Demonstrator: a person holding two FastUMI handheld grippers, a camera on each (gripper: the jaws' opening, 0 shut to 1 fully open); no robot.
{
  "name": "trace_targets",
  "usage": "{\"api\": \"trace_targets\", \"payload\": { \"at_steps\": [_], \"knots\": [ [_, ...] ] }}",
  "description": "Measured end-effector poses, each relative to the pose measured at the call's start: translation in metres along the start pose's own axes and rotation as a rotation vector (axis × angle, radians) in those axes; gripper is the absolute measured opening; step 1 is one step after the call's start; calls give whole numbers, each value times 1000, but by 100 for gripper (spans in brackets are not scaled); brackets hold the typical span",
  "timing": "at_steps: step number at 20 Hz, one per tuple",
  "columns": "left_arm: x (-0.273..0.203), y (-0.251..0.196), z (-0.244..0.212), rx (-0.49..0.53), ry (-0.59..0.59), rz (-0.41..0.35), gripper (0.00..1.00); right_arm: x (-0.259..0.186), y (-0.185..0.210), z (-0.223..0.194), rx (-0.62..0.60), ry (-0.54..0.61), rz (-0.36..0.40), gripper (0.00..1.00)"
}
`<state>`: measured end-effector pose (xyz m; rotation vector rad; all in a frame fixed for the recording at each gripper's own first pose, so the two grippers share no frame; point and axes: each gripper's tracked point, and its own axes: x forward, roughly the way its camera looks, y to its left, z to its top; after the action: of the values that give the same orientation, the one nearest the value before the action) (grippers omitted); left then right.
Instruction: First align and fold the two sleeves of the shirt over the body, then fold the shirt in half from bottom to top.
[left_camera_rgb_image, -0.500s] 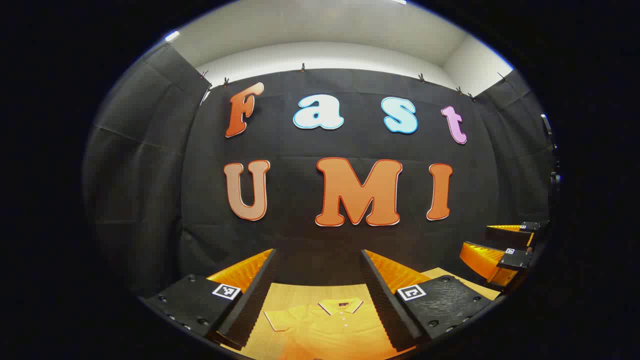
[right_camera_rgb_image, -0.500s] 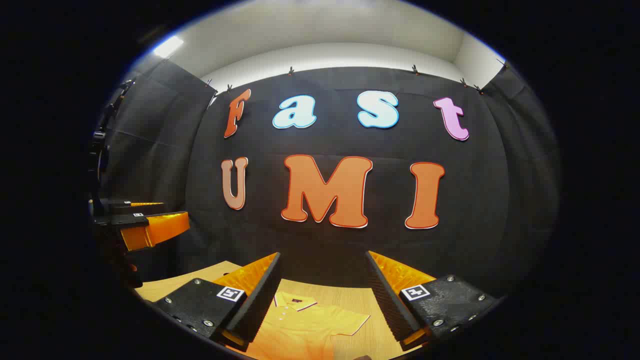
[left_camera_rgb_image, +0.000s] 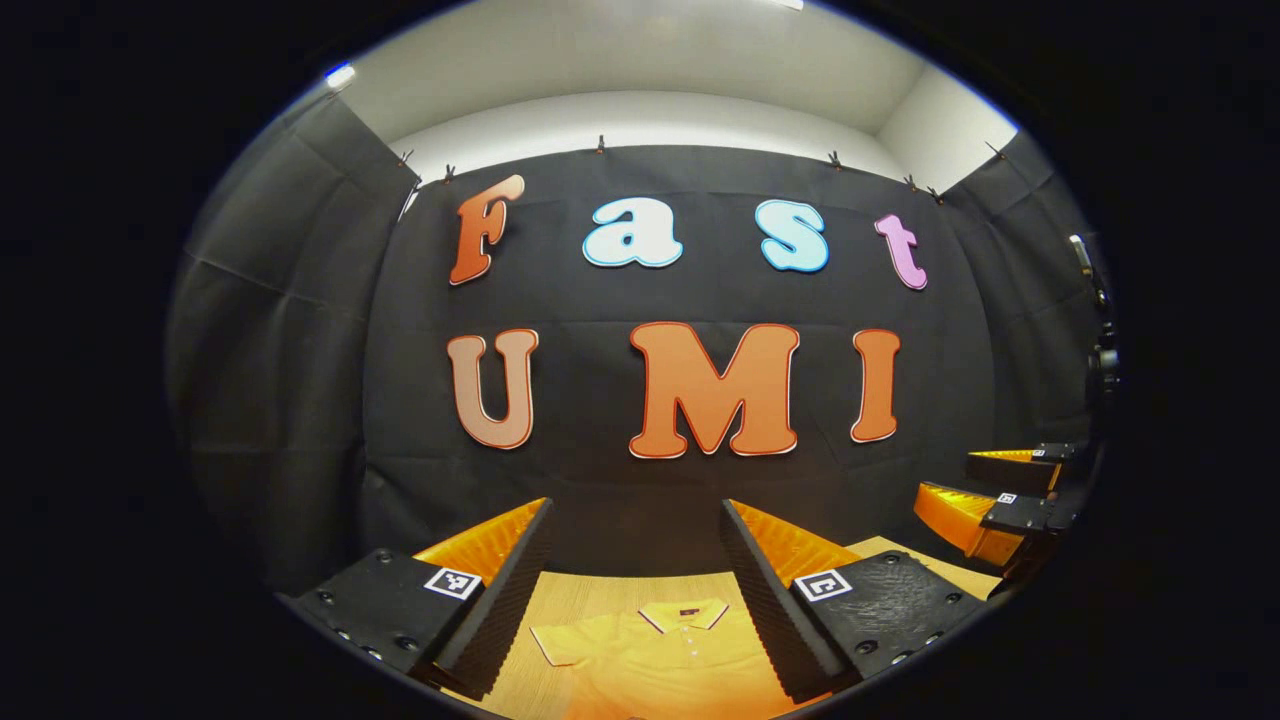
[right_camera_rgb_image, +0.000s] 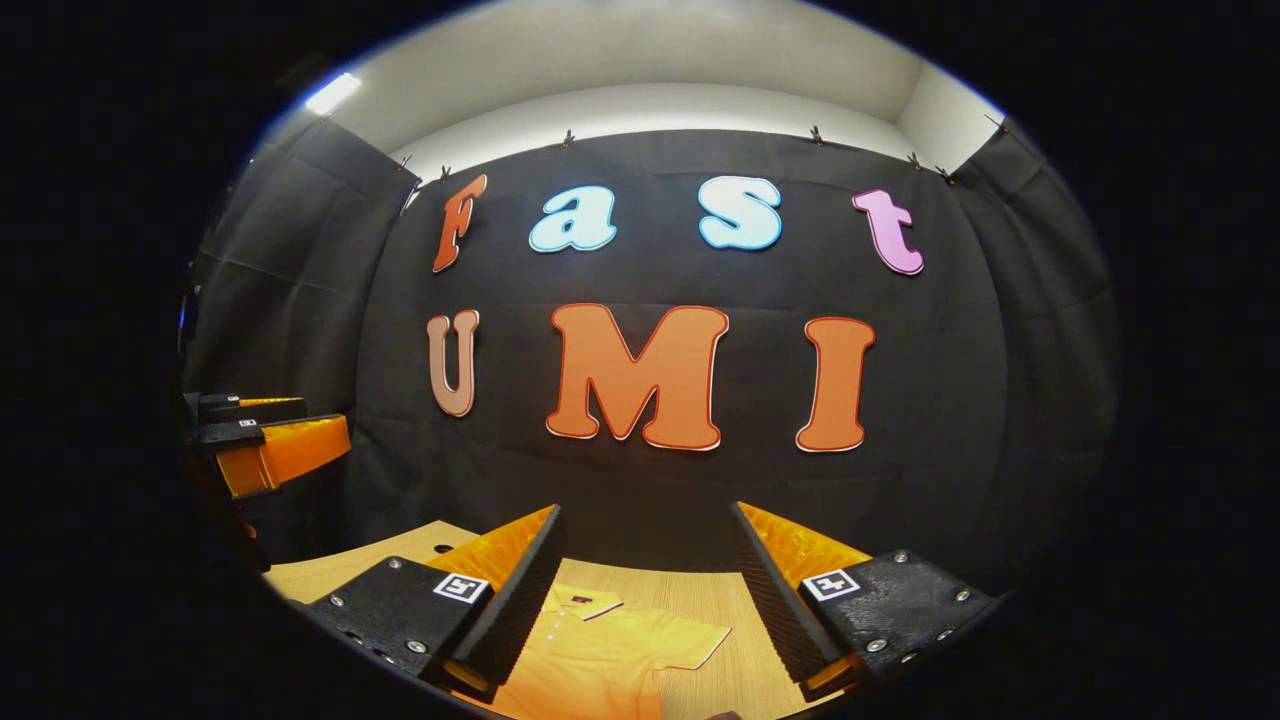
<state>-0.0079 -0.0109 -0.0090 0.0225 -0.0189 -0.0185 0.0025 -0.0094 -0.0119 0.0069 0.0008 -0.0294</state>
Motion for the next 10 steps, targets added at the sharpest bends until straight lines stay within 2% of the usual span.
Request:
{"api": "trace_targets", "payload": {
  "at_steps": [7, 9, 10],
  "knots": [
    [-17, 2, -6, 9, -6, -35, 98, -10, 2, -3, -10, 5, -50, 100],
    [-23, 5, -9, 9, -1, -46, 98, -14, -4, -11, -39, 27, -87, 94],
    [-27, 7, -12, 5, 2, -53, 98, -16, -6, -20, -44, 62, -102, 98]
  ]
}}
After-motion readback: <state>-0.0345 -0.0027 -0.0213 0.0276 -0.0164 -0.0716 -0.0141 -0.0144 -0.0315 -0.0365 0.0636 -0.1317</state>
